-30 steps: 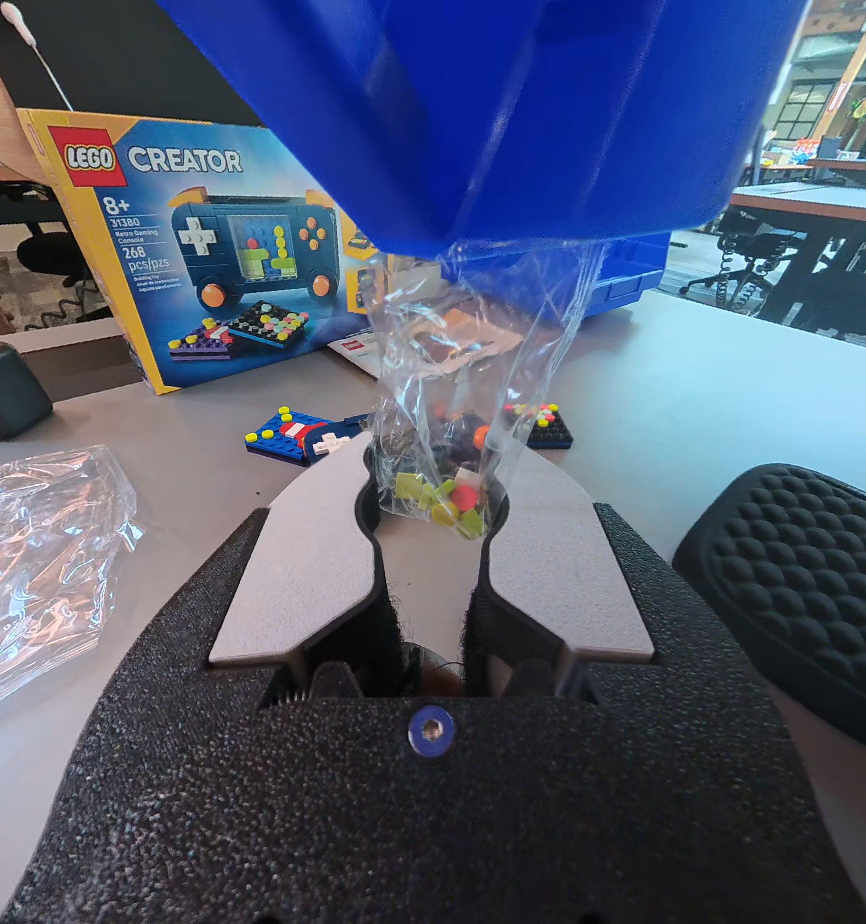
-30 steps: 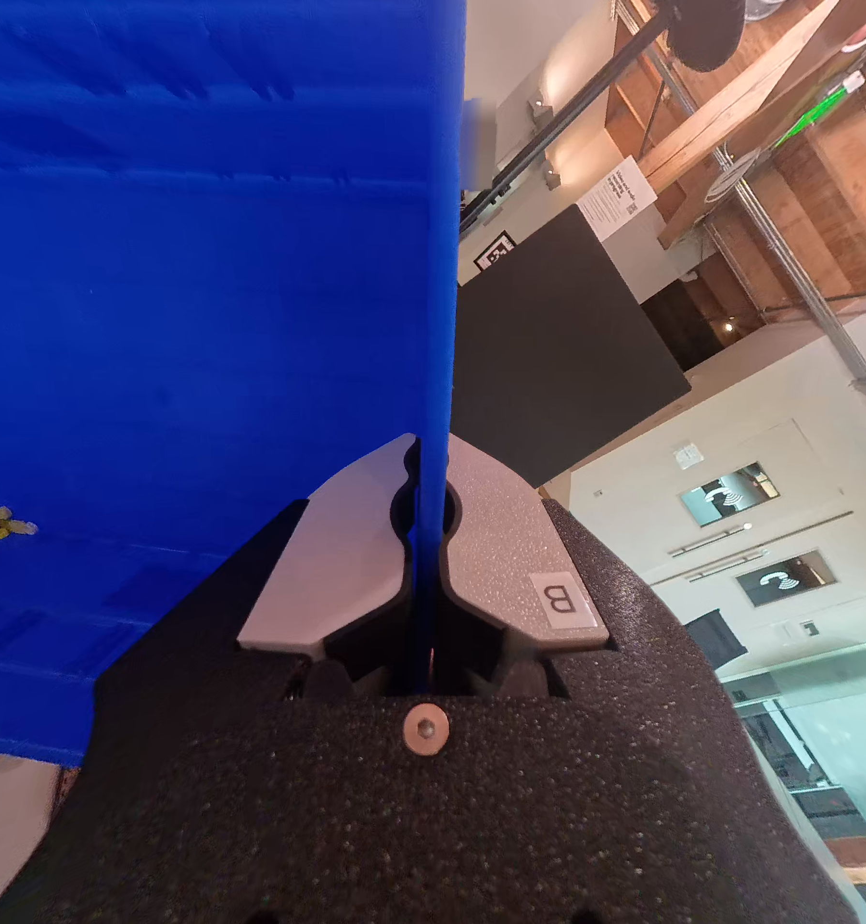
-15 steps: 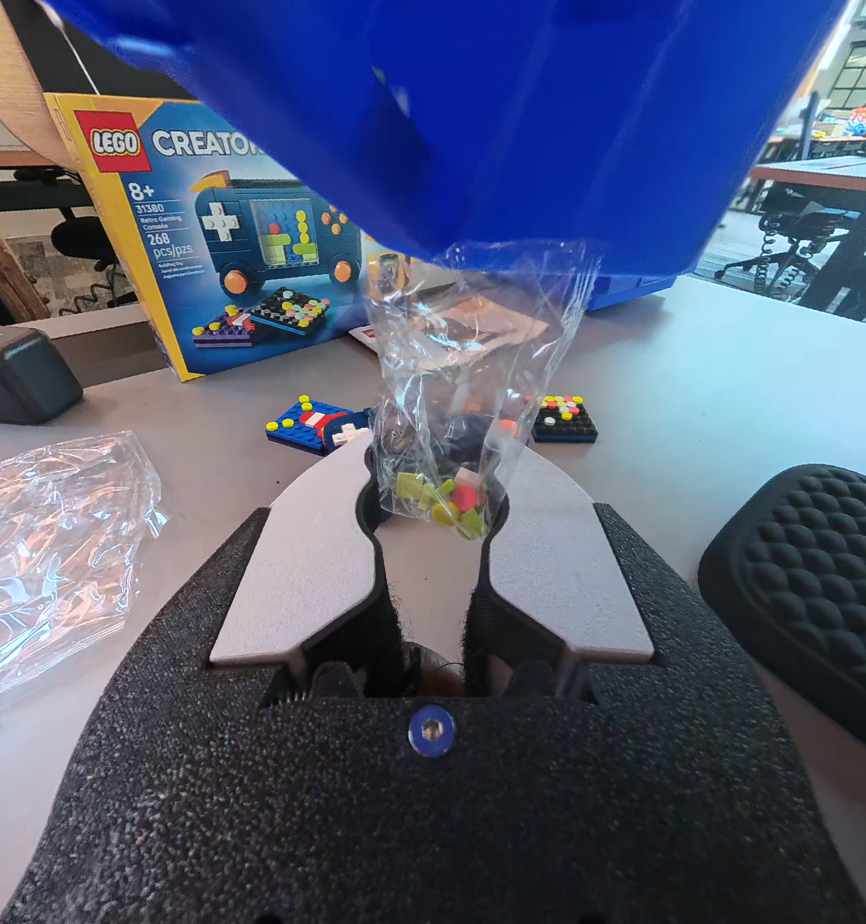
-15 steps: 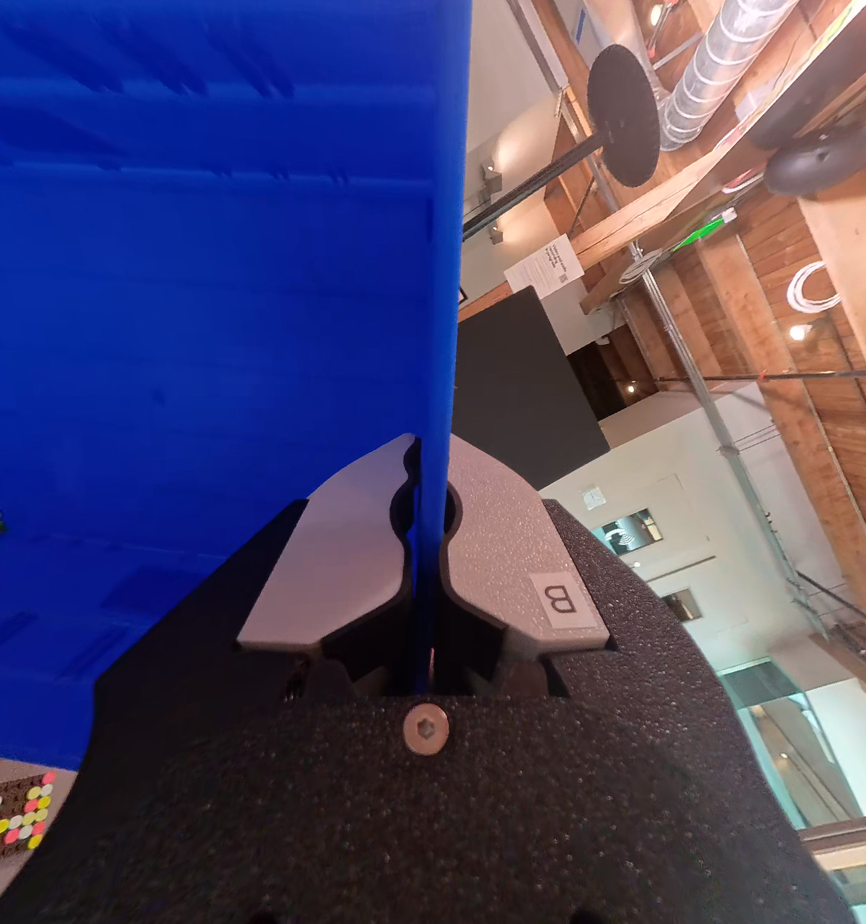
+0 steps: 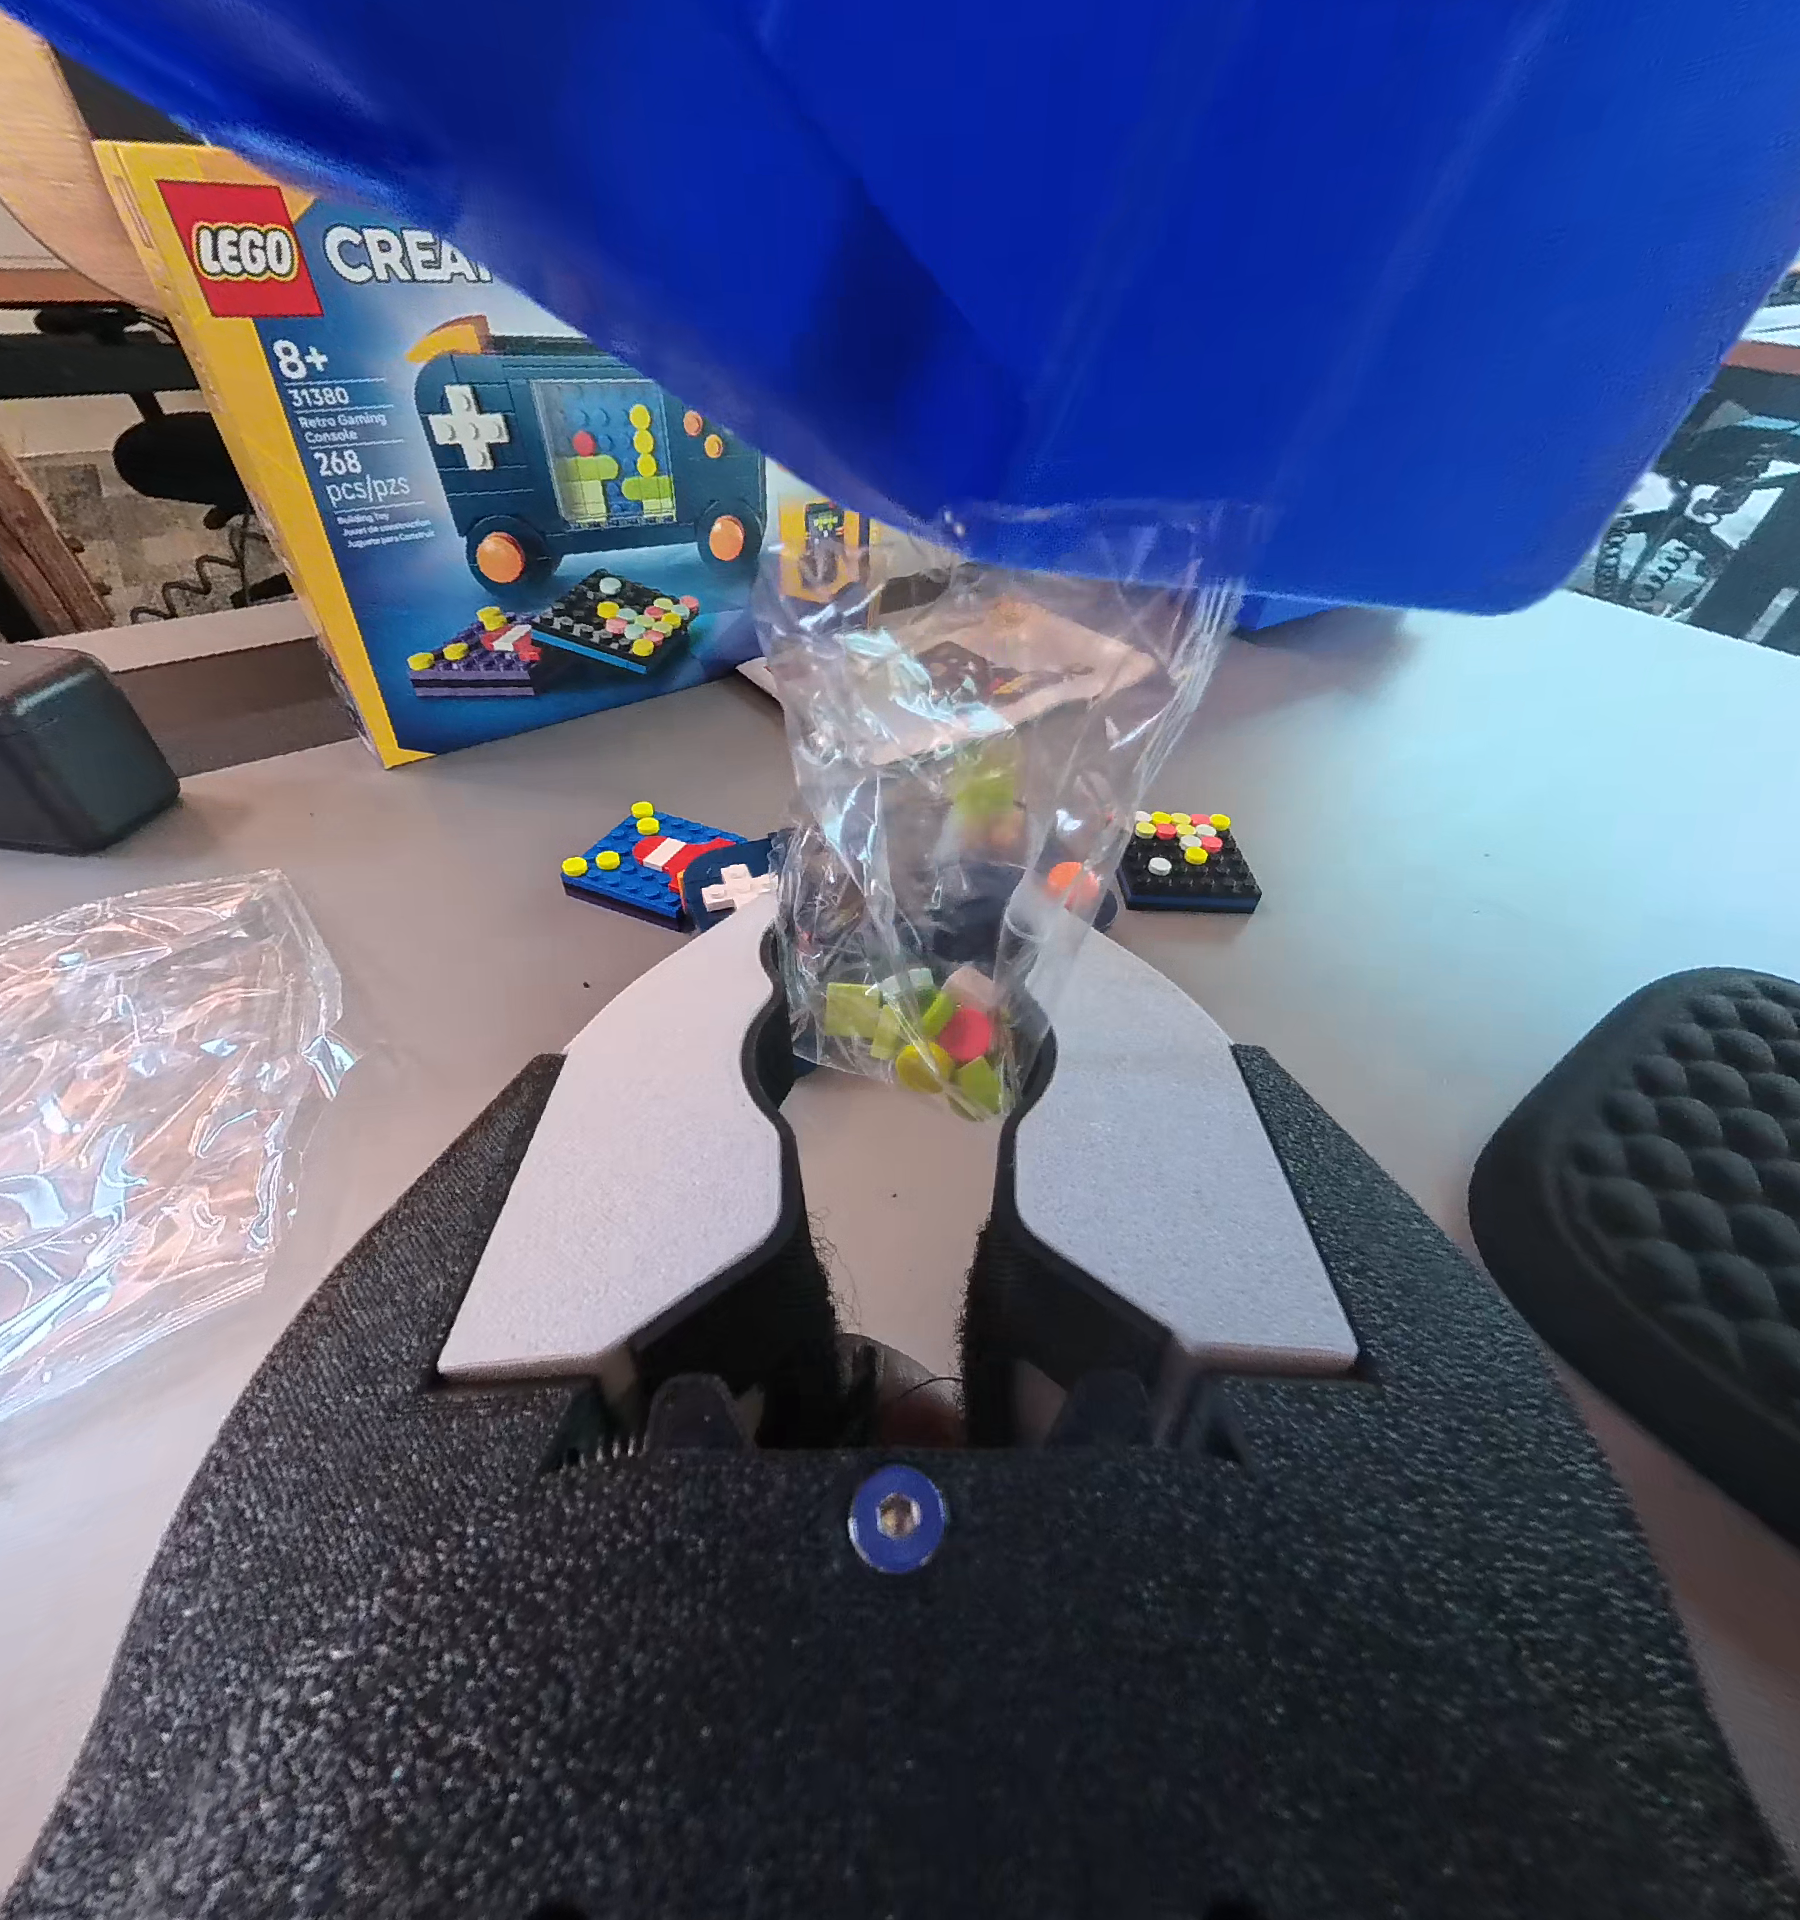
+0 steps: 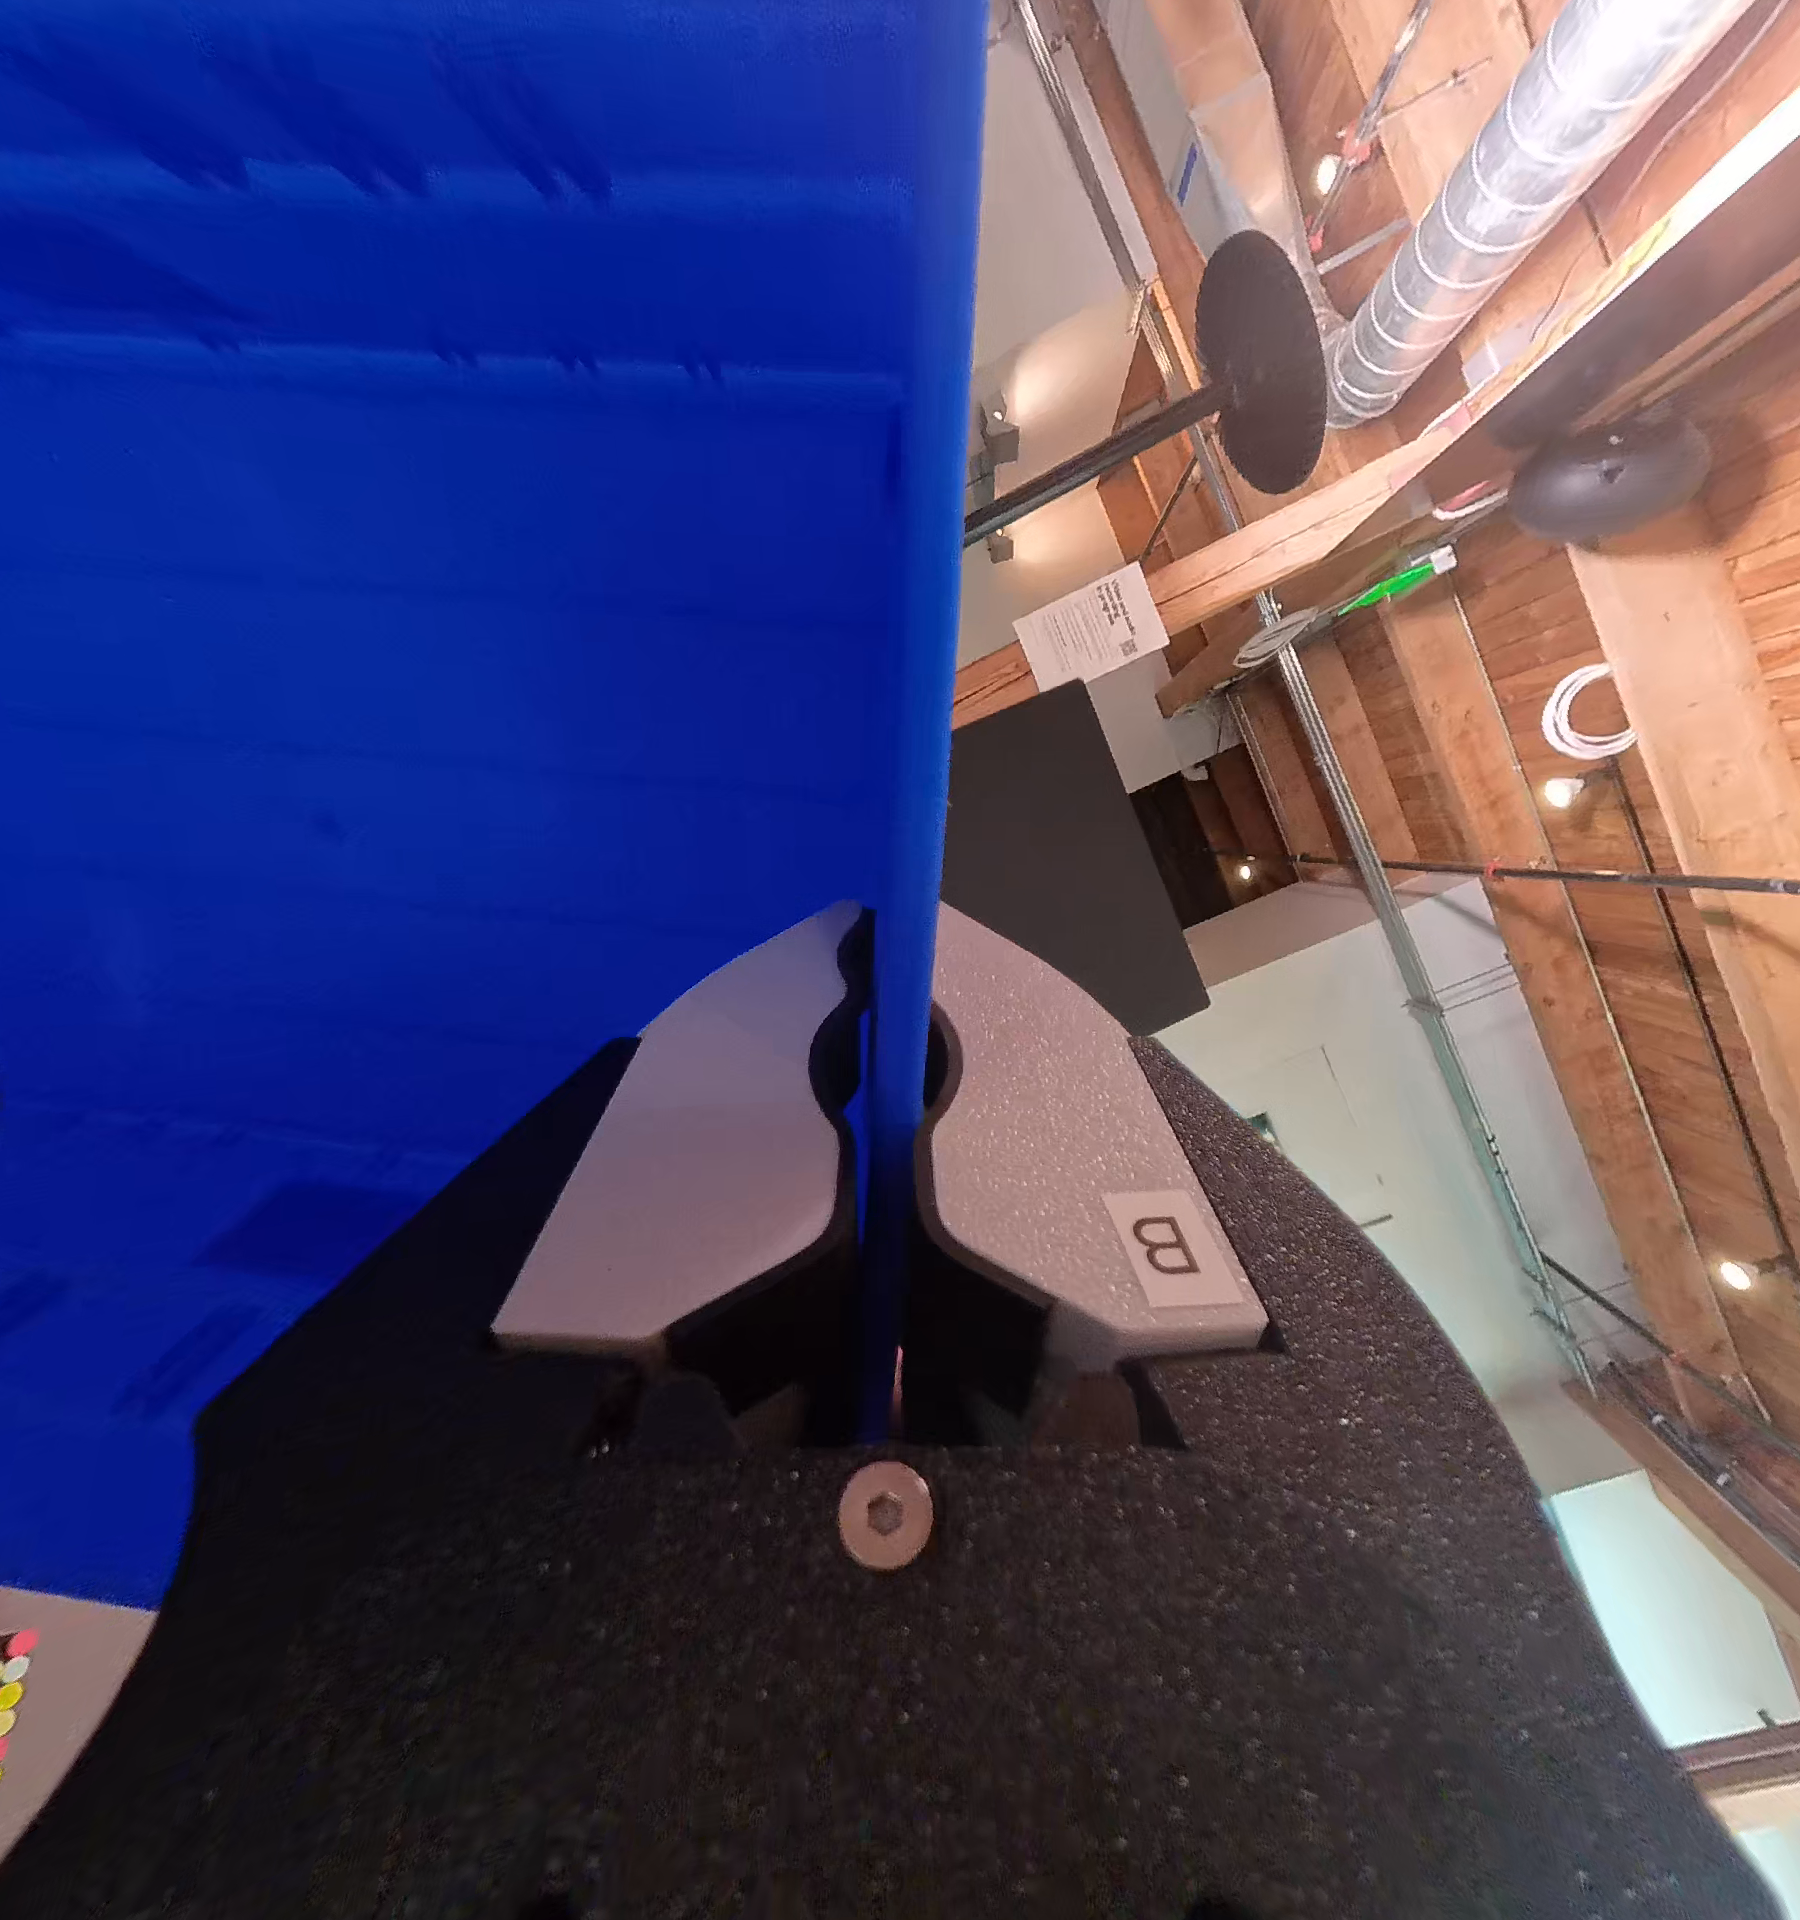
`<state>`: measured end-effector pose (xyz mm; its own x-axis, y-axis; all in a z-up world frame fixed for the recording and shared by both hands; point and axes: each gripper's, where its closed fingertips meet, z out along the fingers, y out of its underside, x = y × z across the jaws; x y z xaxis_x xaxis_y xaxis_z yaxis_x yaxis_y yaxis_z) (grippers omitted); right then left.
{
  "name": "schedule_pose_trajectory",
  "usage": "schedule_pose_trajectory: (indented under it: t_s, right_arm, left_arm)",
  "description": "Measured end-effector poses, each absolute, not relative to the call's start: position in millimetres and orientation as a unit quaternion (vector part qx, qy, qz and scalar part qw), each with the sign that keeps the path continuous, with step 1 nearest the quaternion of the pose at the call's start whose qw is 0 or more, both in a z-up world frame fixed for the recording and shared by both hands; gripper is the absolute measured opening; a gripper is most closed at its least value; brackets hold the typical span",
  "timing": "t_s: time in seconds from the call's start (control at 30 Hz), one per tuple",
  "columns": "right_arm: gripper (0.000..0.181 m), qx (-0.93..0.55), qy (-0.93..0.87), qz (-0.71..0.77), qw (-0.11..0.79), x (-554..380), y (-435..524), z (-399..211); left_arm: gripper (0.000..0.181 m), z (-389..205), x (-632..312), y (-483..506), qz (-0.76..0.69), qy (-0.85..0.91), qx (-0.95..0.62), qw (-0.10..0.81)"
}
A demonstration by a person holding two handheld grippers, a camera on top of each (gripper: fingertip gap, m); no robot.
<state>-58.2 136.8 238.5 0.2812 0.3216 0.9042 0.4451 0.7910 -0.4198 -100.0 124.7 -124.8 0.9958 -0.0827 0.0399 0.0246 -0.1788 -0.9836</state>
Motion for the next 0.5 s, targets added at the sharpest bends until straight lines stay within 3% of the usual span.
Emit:
schedule_pose_trajectory:
  t_s: [0.5]
  right_arm:
    - [0.003,-0.276,-0.578,-0.082,0.764,-54.1,101.0,247.2]
  left_arm:
    - [0.036,-122.0,-106.4,124.2,-0.033,0.002,-0.761,0.647]
